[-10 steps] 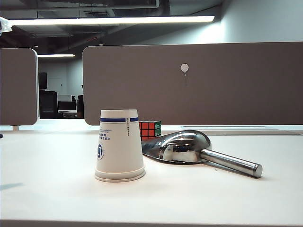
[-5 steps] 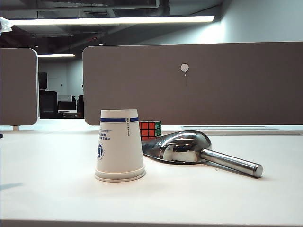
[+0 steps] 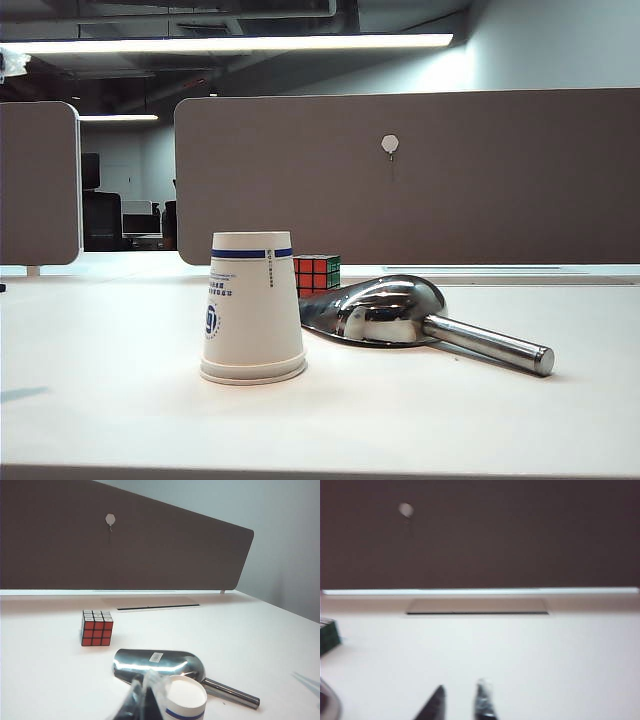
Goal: Carefully pick up the cup on the right and stack it on top of the cup on the left.
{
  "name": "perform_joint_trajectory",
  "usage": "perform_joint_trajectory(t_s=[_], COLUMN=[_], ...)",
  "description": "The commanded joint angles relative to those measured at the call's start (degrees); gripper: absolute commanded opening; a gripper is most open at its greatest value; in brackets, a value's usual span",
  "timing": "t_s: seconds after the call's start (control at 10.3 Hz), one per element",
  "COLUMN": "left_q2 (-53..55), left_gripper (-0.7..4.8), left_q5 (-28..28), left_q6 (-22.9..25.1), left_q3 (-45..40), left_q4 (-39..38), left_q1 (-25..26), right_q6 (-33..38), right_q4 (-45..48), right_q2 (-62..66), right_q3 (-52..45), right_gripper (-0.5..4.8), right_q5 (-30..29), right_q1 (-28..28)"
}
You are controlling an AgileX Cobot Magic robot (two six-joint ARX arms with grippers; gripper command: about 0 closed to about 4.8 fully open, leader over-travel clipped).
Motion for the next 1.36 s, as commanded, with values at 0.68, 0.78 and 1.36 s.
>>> perform_joint_trajectory(t_s=[0.68, 0.78, 1.36], left_q2=[0.02, 0.02, 0.02], left_gripper=[-0.05, -0.05, -0.05], left_q5=[-0.2, -0.2, -0.22], left_q6=[0.11, 0.13, 0.09], left_q3=[0.09, 0.09, 0.09], left_q4=[-4.9, -4.92, -5.42], left_q1=[-0.02, -0.02, -0.02], right_q6=[0.42, -0.76, -0.74], right_q4=[1.38, 6.1, 1.18], right_q2=[-0.09, -0.11, -0.11], right_q3=[-6.4, -8.83, -8.83], right_gripper=[-0.02, -0.02, -0.02], right_q5=[3.74, -2.73, -7.8], right_q1=[0.0, -0.02, 0.02])
